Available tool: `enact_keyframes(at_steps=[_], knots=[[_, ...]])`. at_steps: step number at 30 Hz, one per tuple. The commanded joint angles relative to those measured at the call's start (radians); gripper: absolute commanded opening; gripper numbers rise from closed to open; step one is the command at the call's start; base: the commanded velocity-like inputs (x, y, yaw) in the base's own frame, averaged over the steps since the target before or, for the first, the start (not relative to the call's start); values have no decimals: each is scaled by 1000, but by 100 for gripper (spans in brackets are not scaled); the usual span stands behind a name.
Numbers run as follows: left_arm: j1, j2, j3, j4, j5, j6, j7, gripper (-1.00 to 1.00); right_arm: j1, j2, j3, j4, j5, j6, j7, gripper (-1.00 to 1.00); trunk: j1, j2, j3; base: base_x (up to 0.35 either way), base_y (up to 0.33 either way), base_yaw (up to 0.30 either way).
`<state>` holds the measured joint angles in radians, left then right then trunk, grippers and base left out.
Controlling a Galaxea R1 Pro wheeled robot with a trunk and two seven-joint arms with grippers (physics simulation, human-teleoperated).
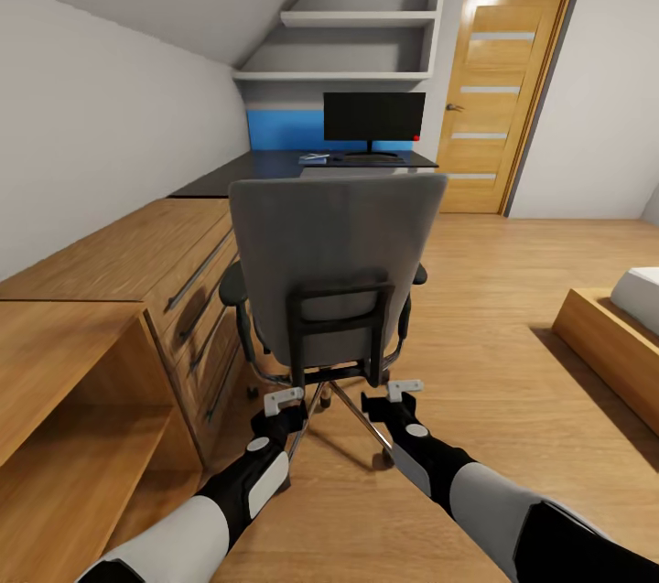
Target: In the bedroom, organize the workspace by keeping the computer under the desk, ensuring the monitor is on the desk, placing the keyboard on the desk next to the monitor, placing the mouse on the desk next to the keyboard, moving the folder from the swivel chair onto the desk next to the mouse, stacking the notebook on top of the folder with the pen on top of the notebook, and positioning the swivel chair next to the desk.
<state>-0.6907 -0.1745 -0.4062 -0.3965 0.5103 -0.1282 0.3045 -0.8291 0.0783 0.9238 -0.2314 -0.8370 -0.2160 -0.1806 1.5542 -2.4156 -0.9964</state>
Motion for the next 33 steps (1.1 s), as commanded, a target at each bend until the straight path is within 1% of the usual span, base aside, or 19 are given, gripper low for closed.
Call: enact_keyframes(at_steps=[1, 4, 5, 8, 9, 12, 16, 25, 33], knots=[[-1, 0, -9, 2, 8, -7, 7, 100, -1, -1, 9, 1, -8, -10, -5, 100, 0, 0, -1, 0, 0, 0], [-1, 0, -18, 2, 8, -6, 9, 100, -1, -1, 8, 2, -8, -16, -5, 100, 0, 0, -1, 0, 0, 0], [-1, 0, -29, 2, 8, -3, 11, 100, -1, -1, 8, 2, -8, -19, -6, 100, 0, 0, -1, 0, 0, 0], [-1, 0, -41, -1, 8, 14, 12, 100, -1, -2, 8, 3, -8, -20, -5, 100, 0, 0, -1, 0, 0, 0], [-1, 0, -43, -4, 8, 24, 12, 100, -1, -2, 8, 3, -8, -21, -5, 100, 0, 0, -1, 0, 0, 0], [-1, 0, -50, -41, 8, 106, 12, 100, 0, -4, 8, 3, -8, -24, -5, 100, 0, 0, -1, 0, 0, 0], [-1, 0, -51, -54, 11, 137, 10, 100, 1, -5, 8, 3, -7, -26, -5, 100, 0, 0, -1, 0, 0, 0], [-1, 0, -49, -52, 12, 149, 13, 100, 1, -4, 11, 3, -6, -29, -4, 100, 0, 0, -1, 0, 0, 0], [-1, 0, -50, -23, 10, 148, 11, 100, 1, -2, 13, 3, -4, -29, -4, 100, 0, 0, -1, 13, 0, 0]])
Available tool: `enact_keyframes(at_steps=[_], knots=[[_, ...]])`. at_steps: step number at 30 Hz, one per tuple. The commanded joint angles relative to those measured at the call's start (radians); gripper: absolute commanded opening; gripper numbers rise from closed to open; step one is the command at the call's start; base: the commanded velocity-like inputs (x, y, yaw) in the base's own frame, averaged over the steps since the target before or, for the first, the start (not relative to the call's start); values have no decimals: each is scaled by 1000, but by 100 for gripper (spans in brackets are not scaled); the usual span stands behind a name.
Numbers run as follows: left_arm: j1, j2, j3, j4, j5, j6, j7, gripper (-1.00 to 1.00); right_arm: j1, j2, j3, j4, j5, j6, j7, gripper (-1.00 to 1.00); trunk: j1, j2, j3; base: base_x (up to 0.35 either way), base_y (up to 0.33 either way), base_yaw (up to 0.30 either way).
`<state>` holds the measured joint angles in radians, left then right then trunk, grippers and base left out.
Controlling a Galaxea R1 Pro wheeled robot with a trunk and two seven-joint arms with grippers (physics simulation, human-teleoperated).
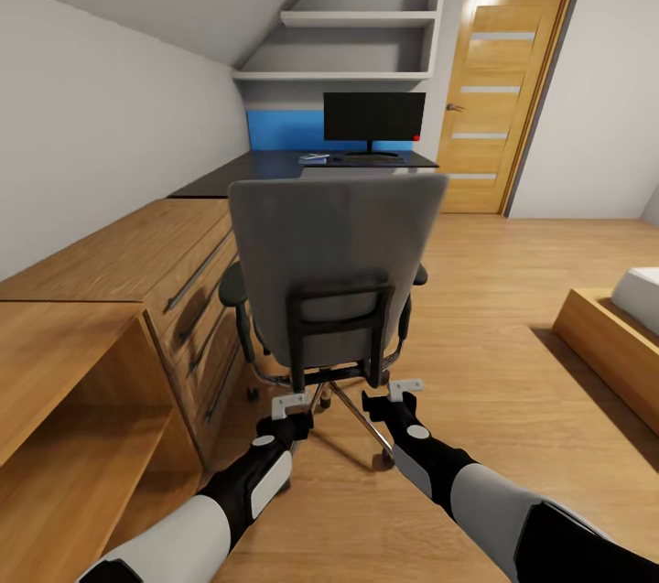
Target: In the bedroom, organize the workspace by keeping the computer under the desk, ensuring the monitor is on the desk, placing the keyboard on the desk next to the monitor, placing the mouse on the desk next to the keyboard, moving the folder from the swivel chair onto the desk next to the mouse, stacking the notebook on top of the folder with the pen on top of the notebook, and positioning the swivel chair next to the desk.
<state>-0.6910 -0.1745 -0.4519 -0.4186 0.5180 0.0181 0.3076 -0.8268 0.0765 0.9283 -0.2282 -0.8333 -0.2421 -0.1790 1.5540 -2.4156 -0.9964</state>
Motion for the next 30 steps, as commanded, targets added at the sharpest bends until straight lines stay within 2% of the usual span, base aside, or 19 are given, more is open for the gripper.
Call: enact_keyframes(at_steps=[1, 8, 24, 30], knots=[[-1, 0, -5, 2, 2, 2, 7, 100, -1, 0, 9, 0, -8, -3, -5, 100, 0, 0, -1, 114, 0, 0], [-1, 0, -6, 11, 2, 2, 4, 100, 0, 0, 9, 0, -7, -3, -5, 100, 0, 0, -1, 183, 0, 0], [-1, 0, -7, 12, 2, 2, 7, 100, 0, -1, 8, 0, -7, -3, -5, 100, 0, 0, 1, 31, 0, -8], [-1, 0, -5, 12, 1, 2, 10, 100, 0, -1, 7, 0, -7, -3, -5, 100, 0, 0, 4, 208, 0, -86]])
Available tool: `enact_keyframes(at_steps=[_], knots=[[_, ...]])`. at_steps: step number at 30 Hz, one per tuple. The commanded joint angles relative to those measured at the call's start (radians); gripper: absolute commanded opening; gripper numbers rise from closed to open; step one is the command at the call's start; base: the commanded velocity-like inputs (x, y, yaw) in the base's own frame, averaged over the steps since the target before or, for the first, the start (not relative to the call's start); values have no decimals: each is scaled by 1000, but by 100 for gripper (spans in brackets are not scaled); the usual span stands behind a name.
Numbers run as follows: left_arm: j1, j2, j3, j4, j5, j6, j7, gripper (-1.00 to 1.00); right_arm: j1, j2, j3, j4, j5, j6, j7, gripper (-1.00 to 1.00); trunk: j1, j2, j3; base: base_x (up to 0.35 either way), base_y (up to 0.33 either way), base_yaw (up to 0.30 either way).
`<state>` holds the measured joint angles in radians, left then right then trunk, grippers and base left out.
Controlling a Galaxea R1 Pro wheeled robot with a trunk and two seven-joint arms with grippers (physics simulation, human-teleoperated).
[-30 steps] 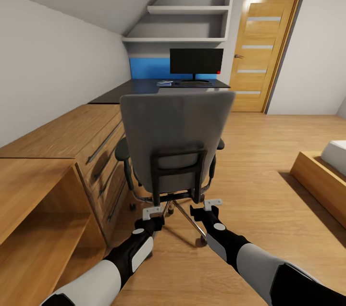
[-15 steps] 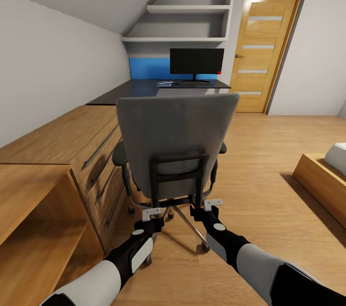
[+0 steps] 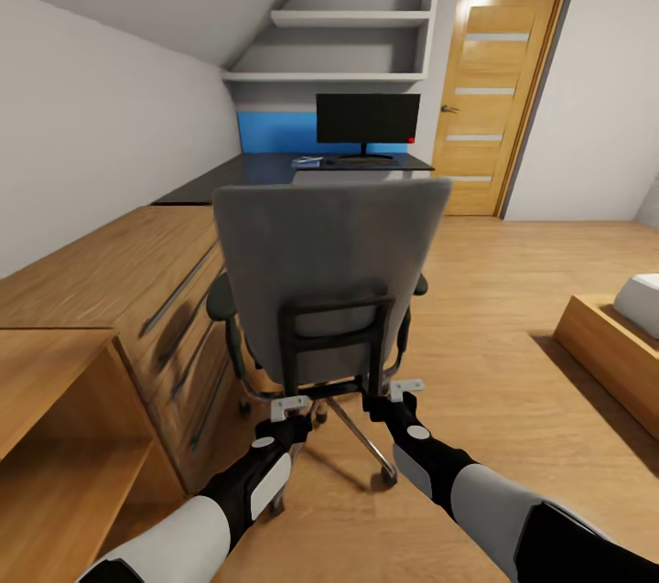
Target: In the bedroom, organize the workspace by keeping the computer under the desk, ensuring the monitor is on the desk, placing the keyboard on the desk next to the monitor, placing the mouse on the desk next to the keyboard, moving the folder from the swivel chair onto the desk next to the mouse, stacking the notebook on top of the folder with the pen on top of the notebook, and positioning the swivel chair next to the desk.
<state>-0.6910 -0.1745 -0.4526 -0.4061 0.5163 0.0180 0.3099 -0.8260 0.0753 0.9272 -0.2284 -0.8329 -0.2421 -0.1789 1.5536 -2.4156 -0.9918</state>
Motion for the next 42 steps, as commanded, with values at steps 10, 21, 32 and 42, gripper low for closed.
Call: enact_keyframes(at_steps=[10, 21, 32, 42], knots=[[-1, 0, -6, -1, 2, -29, 9, 100, -1, 1, 10, 0, -8, -4, -5, 100, 0, 0, 5, 295, -59, -109], [-1, 0, -6, -2, 1, -32, 9, 100, -1, 1, 10, 1, -7, -4, -5, 100, 0, 0, 11, 299, -142, -109], [-1, 0, -5, -1, 1, -32, 8, 100, -1, 1, 10, 1, -8, -3, -5, 100, 0, 0, 13, 81, -62, -43], [-1, 0, -5, -1, 3, -32, 9, 100, -1, 1, 10, 1, -8, -3, -5, 100, 0, 0, 13, -279, -1, -1]])
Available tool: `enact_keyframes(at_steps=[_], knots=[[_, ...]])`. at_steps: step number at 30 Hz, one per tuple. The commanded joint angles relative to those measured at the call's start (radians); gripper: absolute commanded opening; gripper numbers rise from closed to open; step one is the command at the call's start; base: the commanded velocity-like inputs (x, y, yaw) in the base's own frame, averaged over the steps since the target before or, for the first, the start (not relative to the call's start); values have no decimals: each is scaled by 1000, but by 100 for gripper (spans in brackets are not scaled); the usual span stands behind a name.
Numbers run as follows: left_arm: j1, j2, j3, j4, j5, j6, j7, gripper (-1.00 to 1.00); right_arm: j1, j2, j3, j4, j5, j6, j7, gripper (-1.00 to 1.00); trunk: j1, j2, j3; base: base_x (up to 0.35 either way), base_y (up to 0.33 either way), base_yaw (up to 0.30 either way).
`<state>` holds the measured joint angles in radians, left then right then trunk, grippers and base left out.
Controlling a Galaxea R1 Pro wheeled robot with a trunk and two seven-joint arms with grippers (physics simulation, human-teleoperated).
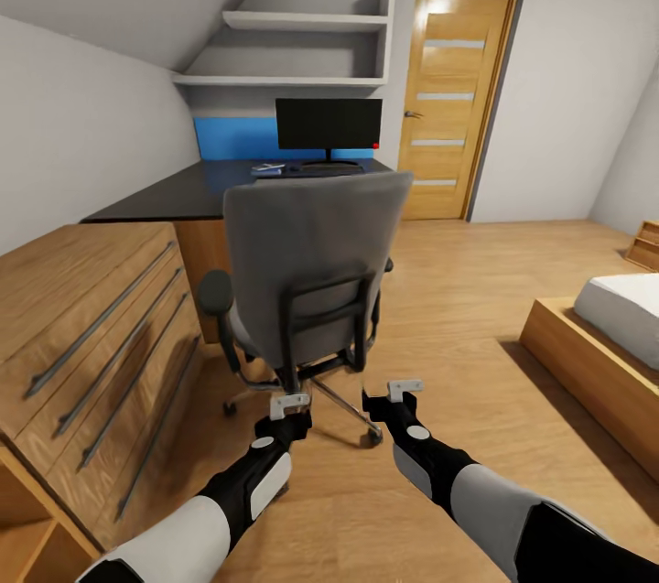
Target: In the bedroom, organize the workspace by keeping the computer under the desk, ensuring the monitor is on the desk, placing the keyboard on the desk next to the monitor, placing the mouse on the desk next to the keyboard, moving the folder from the swivel chair onto the desk next to the mouse, stacking the notebook on top of the folder with the pen on top of the notebook, and positioning the swivel chair next to the desk.
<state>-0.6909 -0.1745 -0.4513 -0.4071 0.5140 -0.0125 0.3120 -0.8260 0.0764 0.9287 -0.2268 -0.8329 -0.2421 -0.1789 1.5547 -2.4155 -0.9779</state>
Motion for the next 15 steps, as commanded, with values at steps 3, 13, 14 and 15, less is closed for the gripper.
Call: enact_keyframes(at_steps=[3, 13, 14, 15], knots=[[-1, 0, -5, 0, 6, -1, 8, 100, -1, 0, 9, 0, -8, -3, -5, 100, -1, 0, -1, -197, 0, 0], [-1, 24, 1, 2, 14, -1, 16, 100, -1, -2, 6, 0, -9, -3, -6, 100, -1, 0, -1, -52, 0, 0], [-1, 28, 2, 2, 16, -1, 18, 100, -1, -2, 6, 0, -9, -3, -6, 100, -1, 0, -1, -13, 0, 0], [-1, 32, 3, 2, 19, -1, 21, 100, -1, -2, 5, 0, -9, -3, -6, 100, -1, 0, -1, -10, 0, 0]])
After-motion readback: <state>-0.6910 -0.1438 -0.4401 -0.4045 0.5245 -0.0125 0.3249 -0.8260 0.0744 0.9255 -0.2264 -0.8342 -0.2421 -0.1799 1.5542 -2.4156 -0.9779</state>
